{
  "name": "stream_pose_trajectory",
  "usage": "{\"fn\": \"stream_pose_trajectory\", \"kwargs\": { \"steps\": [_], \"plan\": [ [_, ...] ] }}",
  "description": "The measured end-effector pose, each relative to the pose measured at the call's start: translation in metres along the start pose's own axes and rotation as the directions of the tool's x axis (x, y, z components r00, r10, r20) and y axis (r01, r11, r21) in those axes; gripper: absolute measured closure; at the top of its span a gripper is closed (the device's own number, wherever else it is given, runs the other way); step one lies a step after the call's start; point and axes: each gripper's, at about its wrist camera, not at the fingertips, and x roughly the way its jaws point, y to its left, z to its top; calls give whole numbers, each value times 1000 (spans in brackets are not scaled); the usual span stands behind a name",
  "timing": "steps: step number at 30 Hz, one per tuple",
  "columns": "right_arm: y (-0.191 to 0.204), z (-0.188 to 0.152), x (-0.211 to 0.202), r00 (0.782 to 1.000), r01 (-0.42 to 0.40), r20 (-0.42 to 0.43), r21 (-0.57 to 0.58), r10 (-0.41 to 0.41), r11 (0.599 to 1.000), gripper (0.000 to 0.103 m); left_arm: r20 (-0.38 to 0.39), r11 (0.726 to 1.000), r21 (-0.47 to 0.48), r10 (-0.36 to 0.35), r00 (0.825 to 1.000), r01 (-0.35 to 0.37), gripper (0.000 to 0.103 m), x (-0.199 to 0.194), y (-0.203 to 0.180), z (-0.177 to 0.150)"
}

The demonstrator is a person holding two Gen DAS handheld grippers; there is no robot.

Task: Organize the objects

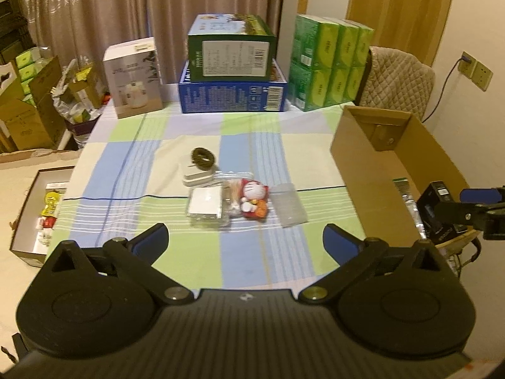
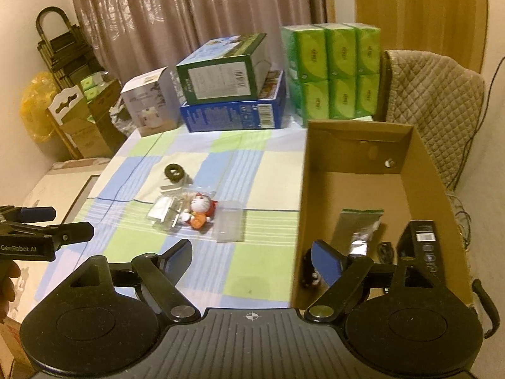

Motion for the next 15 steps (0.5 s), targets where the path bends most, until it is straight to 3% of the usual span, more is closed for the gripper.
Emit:
{"fn": "stream_pose_trajectory", "kwargs": {
  "steps": [7, 15],
  "plan": [
    [23, 1, 11, 1000, -29, -3, -12, 29, 1000, 23, 24, 998, 0, 64, 998, -64, 1, -4, 26, -8],
    [48, -1, 24, 999, -48, -1, -56, 48, 997, 23, 25, 996, -21, 89, 996, -88, 1, -3, 53, -19]
  ]
}}
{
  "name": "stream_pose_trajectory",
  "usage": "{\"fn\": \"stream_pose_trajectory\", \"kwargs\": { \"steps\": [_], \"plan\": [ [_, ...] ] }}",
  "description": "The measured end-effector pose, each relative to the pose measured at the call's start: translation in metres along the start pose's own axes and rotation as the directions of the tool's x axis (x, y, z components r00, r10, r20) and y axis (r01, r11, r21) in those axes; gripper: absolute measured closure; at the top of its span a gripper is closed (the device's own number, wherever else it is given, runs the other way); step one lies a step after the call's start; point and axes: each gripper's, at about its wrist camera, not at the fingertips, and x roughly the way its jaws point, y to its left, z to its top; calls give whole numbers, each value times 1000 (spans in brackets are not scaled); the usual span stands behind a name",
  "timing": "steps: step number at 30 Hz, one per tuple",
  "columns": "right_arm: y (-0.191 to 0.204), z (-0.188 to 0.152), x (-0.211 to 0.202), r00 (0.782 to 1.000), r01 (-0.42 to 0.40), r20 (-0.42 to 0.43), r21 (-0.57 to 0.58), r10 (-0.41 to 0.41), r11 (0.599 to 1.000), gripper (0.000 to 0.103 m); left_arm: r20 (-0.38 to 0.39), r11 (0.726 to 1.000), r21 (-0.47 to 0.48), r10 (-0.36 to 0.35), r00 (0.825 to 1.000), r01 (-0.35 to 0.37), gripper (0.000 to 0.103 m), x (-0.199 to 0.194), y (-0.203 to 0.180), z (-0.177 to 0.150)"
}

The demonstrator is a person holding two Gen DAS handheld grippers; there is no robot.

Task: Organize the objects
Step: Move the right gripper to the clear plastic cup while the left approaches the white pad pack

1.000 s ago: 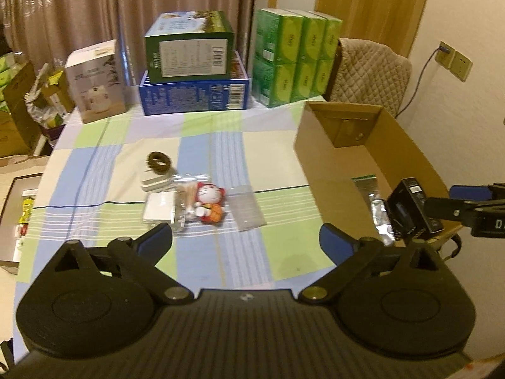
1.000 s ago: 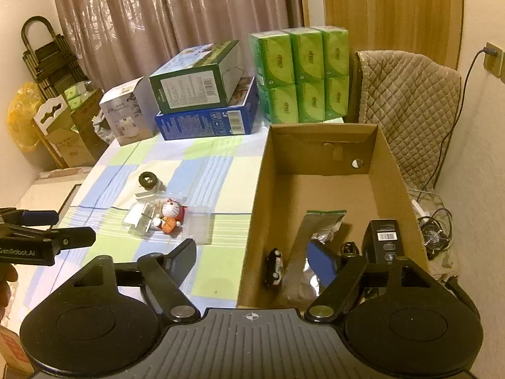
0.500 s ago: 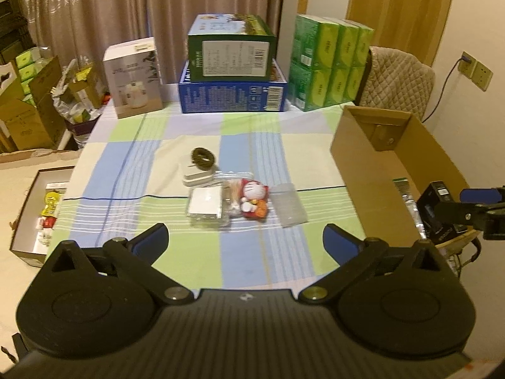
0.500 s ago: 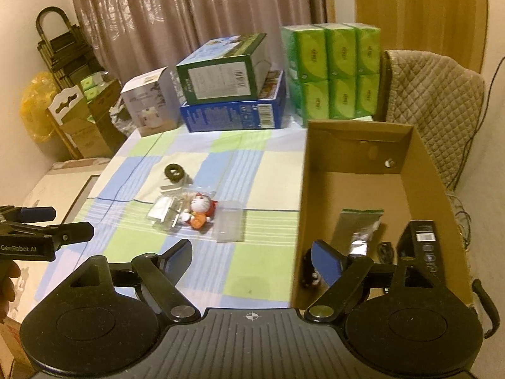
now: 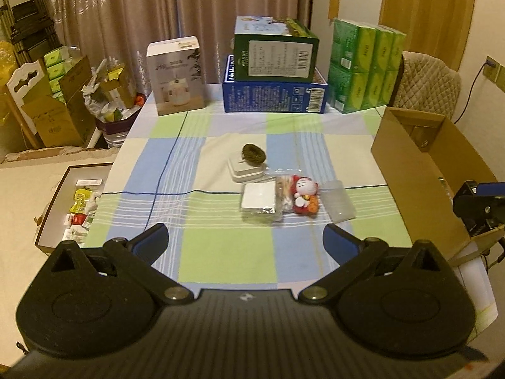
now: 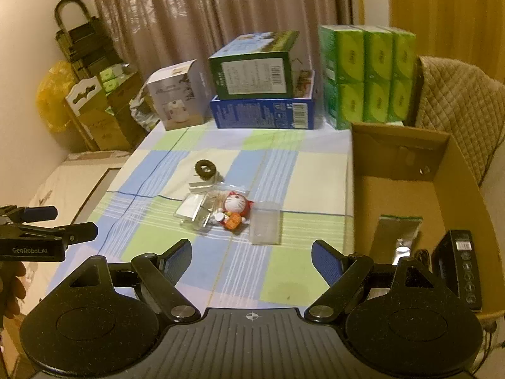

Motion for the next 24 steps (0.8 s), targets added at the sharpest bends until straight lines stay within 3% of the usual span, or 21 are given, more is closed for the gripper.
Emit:
{"fn": "stream_pose_trajectory", "kwargs": {
  "steps": [12, 16, 24],
  "plan": [
    [18, -7, 32, 1000, -12, 21, -9, 12, 1000, 23, 42, 999, -54, -3, 999, 6, 1, 20, 21, -13],
    [17, -11, 50, 1000, -11, 21, 4, 11, 1000, 23, 16, 996, -81, -39, 999, 40, 1, 38, 27, -12],
    [14, -22, 97, 999, 22, 25, -13, -21, 1000, 23, -33, 997, -76, -28, 999, 26, 1, 89, 29, -16]
  ]
}}
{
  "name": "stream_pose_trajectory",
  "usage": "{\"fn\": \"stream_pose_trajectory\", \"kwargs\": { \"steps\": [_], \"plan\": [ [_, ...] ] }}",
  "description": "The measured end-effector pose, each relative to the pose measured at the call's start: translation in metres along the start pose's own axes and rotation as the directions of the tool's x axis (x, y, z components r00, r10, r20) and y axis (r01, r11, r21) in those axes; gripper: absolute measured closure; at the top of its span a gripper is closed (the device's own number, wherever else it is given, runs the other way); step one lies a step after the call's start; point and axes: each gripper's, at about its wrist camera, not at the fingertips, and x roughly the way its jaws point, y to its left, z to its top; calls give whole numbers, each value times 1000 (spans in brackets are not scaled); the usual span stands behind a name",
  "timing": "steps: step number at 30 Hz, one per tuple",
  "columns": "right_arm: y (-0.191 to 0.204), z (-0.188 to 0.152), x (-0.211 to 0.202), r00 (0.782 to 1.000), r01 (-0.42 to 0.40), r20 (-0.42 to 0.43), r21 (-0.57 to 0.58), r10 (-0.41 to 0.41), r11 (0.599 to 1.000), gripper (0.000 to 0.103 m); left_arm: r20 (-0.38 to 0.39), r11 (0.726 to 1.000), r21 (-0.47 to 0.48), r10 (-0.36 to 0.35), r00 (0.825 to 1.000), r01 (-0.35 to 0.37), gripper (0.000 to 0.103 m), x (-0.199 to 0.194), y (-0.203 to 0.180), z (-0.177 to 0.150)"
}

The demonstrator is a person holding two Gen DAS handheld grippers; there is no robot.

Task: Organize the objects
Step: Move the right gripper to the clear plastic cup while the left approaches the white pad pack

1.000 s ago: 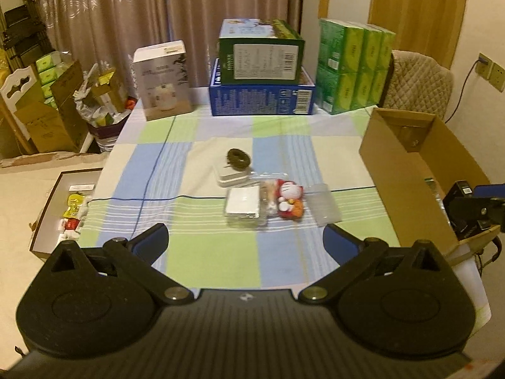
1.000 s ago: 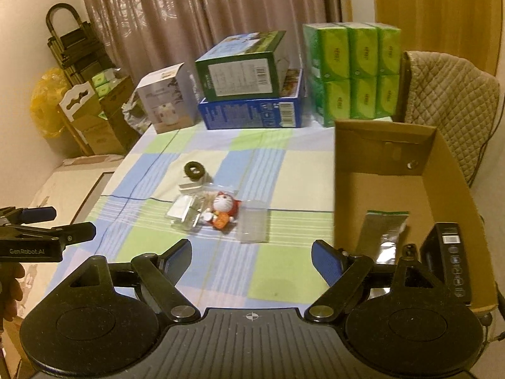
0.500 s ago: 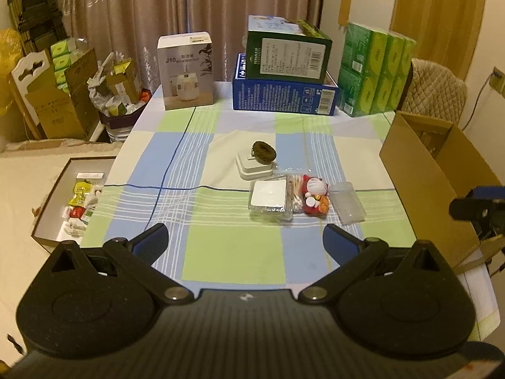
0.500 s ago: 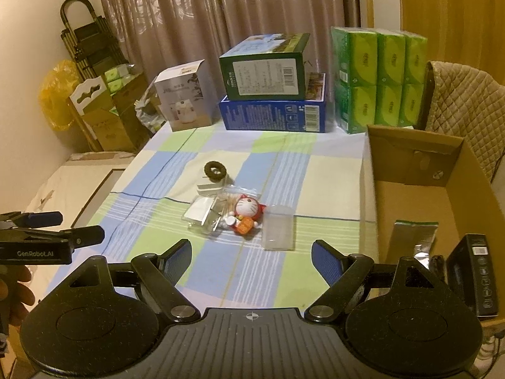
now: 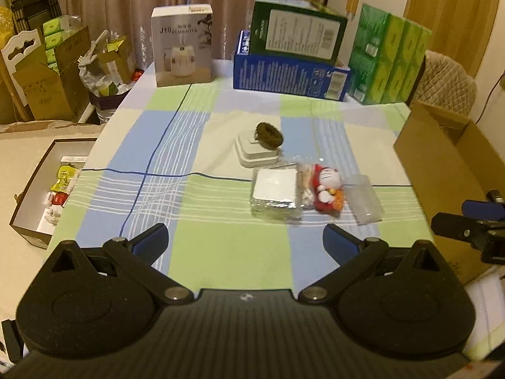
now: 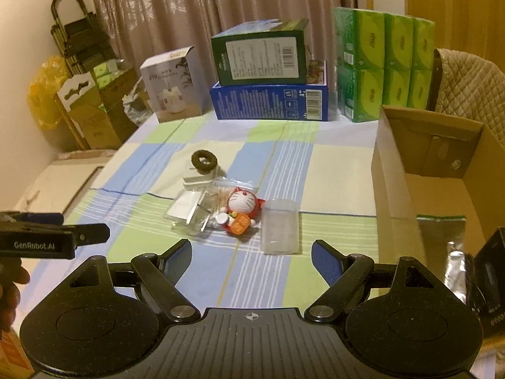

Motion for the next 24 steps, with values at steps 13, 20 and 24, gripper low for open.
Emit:
{"fn": "stream_pose_trajectory", "kwargs": {
  "steps": [13, 20, 24],
  "plan": [
    [-20, -3, 74, 1000, 4, -30, 33, -3, 999, 23, 22, 999, -45, -3, 1000, 4, 1, 70, 6, -2],
    [-32, 2, 96, 999, 28, -41, 29, -27, 999, 36, 23, 996, -78, -28, 999, 30, 1, 98, 7, -4],
    [-38, 2, 107, 997, 49, -55, 22, -48, 999, 41, 25, 999, -17, -33, 999, 34, 1, 108, 1, -2]
  ]
}}
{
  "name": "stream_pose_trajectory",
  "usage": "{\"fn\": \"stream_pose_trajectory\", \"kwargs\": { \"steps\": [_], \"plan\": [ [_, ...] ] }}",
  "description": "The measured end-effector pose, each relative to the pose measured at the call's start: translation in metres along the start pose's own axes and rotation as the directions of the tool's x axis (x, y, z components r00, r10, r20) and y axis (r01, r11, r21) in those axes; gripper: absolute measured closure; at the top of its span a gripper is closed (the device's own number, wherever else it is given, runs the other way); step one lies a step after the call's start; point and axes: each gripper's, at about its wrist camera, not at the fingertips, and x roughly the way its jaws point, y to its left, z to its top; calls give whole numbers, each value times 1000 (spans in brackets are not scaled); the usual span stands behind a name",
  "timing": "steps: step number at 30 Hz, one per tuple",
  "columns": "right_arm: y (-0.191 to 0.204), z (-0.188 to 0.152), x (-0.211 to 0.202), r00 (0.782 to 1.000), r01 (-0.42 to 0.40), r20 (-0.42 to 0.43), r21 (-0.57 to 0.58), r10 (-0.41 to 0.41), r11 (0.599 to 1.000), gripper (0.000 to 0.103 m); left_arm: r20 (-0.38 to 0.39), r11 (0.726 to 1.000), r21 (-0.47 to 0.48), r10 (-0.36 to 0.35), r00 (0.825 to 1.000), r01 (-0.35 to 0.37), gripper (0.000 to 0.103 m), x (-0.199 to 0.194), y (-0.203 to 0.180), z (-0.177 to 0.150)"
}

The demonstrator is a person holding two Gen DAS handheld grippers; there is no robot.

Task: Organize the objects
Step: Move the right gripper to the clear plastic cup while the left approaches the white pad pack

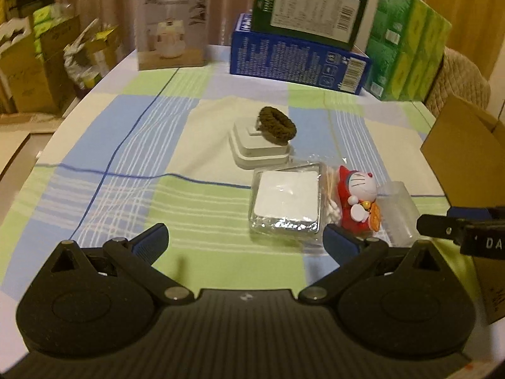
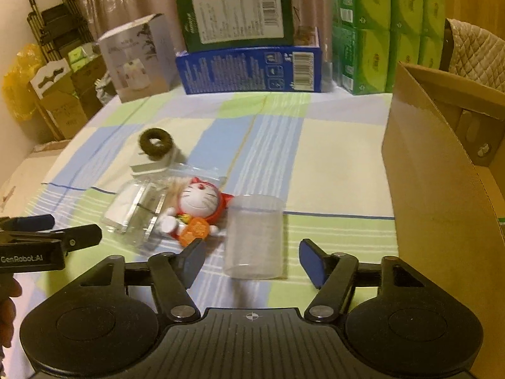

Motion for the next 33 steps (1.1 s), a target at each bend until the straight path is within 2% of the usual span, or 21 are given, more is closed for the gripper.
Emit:
{"fn": "stream_pose_trajectory", "kwargs": {
  "steps": [5, 8, 14, 19, 21, 23, 28, 31, 32, 33],
  "plan": [
    [-8, 0, 6, 1000, 0, -5, 35, 0, 999, 42, -17, 999, 30, -40, 999, 41, 2, 14, -6, 1],
    [-7, 1, 7, 1000, -11, -11, 39, 12, 999, 42, -27, 996, 46, -74, 997, 75, 10, 22, -7, 1],
    [-9, 5, 16, 1000, -13, -11, 54, 13, 998, 42, -17, 993, 2, -121, 992, 121, 15, 35, -3, 6],
    [-10, 6, 22, 1000, -9, -16, 46, 10, 999, 42, -22, 990, -10, -140, 990, 140, 19, 43, -2, 8],
    [-11, 5, 24, 1000, -11, -20, 51, 12, 999, 42, -19, 989, -15, -151, 988, 150, 26, 45, -2, 8],
    [-11, 5, 26, 1000, -15, -25, 54, 16, 998, 42, -21, 987, -15, -161, 987, 160, 29, 47, -4, 9],
    [-10, 2, 34, 999, -20, -40, 38, 22, 999, 42, -18, 988, 0, -157, 987, 157, 31, 50, -6, 9],
    [-9, 2, 38, 999, -17, -51, 29, 19, 999, 42, -14, 987, 9, -162, 987, 162, 39, 50, -7, 8],
    [-9, 2, 39, 998, -18, -53, 28, 20, 999, 42, -14, 986, 6, -168, 986, 168, 46, 49, -7, 9],
    [-9, 2, 40, 998, -18, -53, 26, 19, 999, 42, -13, 985, 1, -171, 985, 171, 47, 49, -6, 9]
  ]
}}
